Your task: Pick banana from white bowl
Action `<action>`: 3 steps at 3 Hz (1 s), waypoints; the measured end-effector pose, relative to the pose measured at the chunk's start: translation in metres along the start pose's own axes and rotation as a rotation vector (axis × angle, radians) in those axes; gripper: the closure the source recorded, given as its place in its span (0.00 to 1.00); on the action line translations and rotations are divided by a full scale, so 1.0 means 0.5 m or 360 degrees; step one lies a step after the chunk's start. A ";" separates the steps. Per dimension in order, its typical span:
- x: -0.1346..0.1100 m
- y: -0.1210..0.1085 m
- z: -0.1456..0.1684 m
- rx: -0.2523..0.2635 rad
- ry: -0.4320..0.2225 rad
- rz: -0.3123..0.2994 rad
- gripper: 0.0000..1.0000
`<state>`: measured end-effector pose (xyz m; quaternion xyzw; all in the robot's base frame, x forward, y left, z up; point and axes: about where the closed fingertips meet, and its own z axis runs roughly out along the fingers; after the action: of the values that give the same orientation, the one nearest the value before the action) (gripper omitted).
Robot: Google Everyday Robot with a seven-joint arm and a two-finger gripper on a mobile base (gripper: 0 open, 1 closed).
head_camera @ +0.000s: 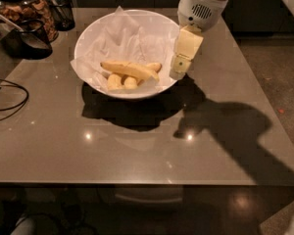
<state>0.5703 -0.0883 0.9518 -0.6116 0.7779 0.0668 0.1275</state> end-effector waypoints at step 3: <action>-0.119 -0.039 0.048 -0.0096 -0.0042 0.0184 0.30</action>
Offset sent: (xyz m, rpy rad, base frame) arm 0.0116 0.0501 -0.0055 -0.0073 0.1889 -0.0820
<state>0.6049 -0.0314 0.9465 -0.5684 0.8078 0.1053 0.1153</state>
